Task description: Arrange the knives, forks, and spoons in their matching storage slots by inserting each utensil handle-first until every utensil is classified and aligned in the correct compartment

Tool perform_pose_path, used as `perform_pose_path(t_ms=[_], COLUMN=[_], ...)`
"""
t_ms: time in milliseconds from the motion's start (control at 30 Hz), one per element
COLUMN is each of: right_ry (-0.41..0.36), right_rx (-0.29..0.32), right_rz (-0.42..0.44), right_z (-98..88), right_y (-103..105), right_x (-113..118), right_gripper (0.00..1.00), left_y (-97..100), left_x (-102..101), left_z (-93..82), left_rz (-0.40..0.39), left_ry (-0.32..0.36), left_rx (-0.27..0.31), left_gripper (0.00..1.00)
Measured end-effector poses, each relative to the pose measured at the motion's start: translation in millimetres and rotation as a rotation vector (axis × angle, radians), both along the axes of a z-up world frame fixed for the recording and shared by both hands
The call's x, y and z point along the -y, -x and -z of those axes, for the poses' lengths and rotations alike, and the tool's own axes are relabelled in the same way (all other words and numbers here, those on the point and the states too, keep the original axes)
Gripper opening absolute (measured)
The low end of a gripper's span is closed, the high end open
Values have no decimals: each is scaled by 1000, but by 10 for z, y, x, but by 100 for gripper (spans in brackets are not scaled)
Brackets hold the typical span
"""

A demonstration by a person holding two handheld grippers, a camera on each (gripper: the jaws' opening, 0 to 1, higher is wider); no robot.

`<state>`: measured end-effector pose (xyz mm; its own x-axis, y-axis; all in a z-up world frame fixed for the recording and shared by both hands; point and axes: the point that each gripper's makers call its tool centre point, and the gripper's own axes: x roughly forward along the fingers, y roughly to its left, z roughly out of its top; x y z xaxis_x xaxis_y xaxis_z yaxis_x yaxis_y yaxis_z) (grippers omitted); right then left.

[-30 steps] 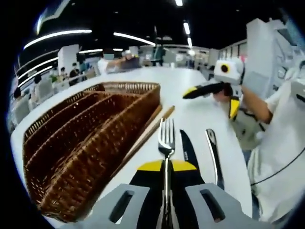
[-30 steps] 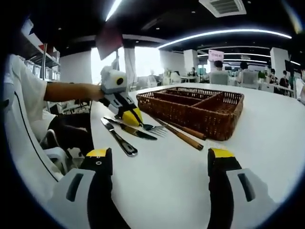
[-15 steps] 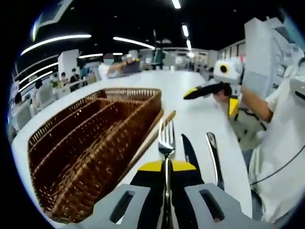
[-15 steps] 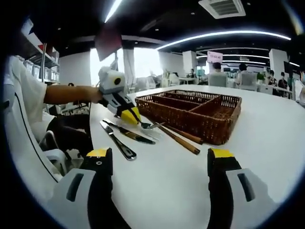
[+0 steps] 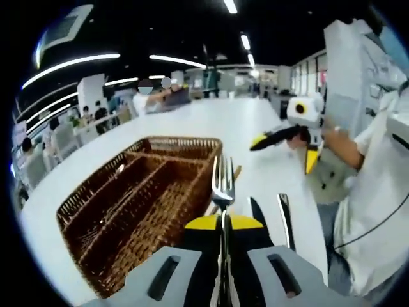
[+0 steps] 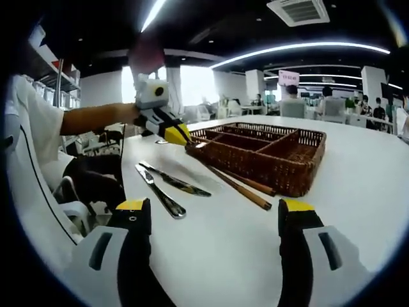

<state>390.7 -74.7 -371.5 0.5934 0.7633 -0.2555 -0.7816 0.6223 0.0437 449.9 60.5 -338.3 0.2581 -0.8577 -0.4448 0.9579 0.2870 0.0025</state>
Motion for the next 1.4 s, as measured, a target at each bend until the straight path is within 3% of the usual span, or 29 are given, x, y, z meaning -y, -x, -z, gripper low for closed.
perform_pose_path(t_ms=[400, 600, 900, 1133, 1400], right_ry=[-35, -43, -42, -48, -55], right_rx=[1, 2, 9, 15, 20], right_rz=[17, 28, 38, 45, 60], right_z=[-5, -8, -49, -64, -105], right_y=[-23, -48, -98, -116, -159], right_x=[62, 108, 149, 159, 243], right_gripper=[84, 84, 84, 84, 83], left_y=[-320, -456, -590, -804, -1049], left_x=[-12, -16, -50, -45, -89], left_z=[-254, -372, -594, -818, -793], left_rz=[-3, -30, -25, -31, -53], left_ry=[-41, -22, -67, -104, -154], left_rx=[17, 1, 45, 99, 114], left_gripper=[2, 2, 2, 2, 2])
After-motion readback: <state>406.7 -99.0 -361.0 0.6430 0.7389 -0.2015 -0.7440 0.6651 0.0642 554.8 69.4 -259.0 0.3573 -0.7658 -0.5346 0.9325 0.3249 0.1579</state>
